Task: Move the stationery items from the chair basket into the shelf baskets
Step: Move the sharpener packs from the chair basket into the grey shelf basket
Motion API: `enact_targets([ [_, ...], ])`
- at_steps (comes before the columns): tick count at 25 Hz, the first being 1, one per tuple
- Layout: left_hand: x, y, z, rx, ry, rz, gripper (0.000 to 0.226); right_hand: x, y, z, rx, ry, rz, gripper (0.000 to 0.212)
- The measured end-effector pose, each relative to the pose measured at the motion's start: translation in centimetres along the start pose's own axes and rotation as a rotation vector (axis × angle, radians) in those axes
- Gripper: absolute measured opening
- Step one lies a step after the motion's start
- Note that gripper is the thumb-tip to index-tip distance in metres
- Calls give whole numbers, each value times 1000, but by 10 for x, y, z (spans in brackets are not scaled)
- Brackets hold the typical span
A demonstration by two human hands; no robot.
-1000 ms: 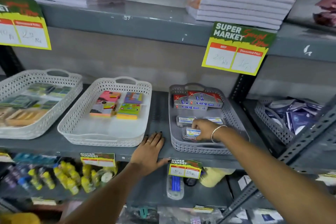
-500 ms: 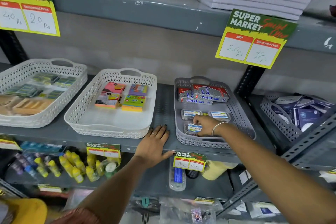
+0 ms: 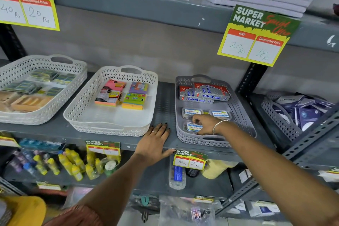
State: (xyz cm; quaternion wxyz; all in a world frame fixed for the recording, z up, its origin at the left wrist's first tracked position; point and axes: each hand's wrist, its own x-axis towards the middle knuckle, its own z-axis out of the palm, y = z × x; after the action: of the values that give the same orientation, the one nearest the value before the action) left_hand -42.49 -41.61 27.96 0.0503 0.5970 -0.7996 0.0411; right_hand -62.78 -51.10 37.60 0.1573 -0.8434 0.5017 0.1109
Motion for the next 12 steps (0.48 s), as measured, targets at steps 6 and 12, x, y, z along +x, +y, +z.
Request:
enact_targets([
  [6,-5,3,-5,10,-7,-17,90,-3,-10,-29,93,109,1,52],
  [12,-84,-23,6,78,112,27,73,23,-107,-67,196,416,-300,33],
])
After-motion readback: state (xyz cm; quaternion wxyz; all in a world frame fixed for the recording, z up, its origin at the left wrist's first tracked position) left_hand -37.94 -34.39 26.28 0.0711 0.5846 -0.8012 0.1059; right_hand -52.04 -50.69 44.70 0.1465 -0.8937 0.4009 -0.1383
